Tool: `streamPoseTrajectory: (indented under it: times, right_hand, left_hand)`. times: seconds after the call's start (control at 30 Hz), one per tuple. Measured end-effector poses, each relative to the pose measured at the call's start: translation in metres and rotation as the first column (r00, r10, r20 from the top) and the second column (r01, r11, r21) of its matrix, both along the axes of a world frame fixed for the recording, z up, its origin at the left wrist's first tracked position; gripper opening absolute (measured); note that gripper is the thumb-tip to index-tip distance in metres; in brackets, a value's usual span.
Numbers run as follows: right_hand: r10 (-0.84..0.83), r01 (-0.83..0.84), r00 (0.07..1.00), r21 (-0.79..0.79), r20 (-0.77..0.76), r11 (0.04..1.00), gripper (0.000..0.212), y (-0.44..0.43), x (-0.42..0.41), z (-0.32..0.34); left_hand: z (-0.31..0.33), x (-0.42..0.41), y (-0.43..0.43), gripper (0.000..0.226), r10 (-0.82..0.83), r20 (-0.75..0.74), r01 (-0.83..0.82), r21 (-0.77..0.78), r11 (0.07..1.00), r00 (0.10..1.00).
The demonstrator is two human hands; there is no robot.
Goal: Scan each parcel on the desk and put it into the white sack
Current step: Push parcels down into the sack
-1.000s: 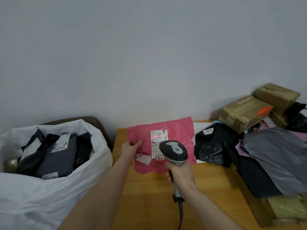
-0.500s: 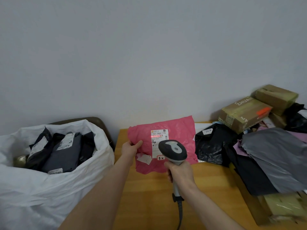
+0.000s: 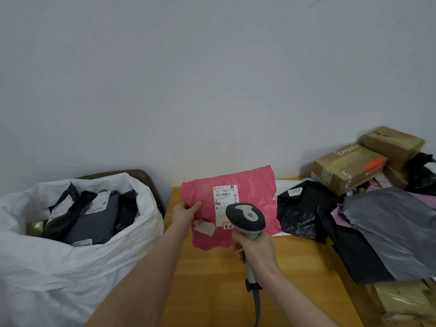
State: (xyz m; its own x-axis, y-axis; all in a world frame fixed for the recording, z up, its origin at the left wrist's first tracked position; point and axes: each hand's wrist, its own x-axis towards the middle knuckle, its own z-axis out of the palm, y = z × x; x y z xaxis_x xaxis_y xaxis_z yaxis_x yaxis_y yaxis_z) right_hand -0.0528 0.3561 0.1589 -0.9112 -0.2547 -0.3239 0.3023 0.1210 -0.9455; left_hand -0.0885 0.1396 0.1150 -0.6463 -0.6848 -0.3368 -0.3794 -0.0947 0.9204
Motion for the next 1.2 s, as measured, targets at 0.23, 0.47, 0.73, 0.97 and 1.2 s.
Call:
streamPoseTrajectory:
  times: [0.23,0.47,0.73,0.97,1.2]
  right_hand:
    - [0.010,-0.009,1.000,0.039,-0.002,0.999,0.027,-0.018,-0.003,0.002]
    - [0.006,-0.004,1.000,0.062,-0.029,0.998,0.023,-0.070,-0.005,0.007]
    - [0.052,-0.053,0.999,-0.052,-0.015,0.997,0.015,-0.187,-0.003,0.031]
    - [0.104,-0.104,0.995,-0.147,-0.005,0.984,0.013,-0.318,-0.020,0.058]
    - [0.110,-0.091,0.980,-0.119,0.168,0.989,0.014,-0.395,-0.010,0.020]
  left_hand:
    - [0.008,0.005,-0.015,0.050,-0.011,-0.037,0.011,-0.012,1.000,0.999]
    - [0.015,0.006,-0.059,0.049,-0.034,-0.041,0.033,-0.033,0.999,0.999]
    - [0.047,0.018,-0.168,0.042,-0.037,-0.122,0.041,0.037,0.998,0.992]
    - [0.103,0.071,-0.364,0.024,0.145,-0.075,-0.151,-0.087,0.985,0.987]
    - [0.054,0.127,-0.480,0.028,0.224,0.275,-0.088,-0.431,0.898,0.935]
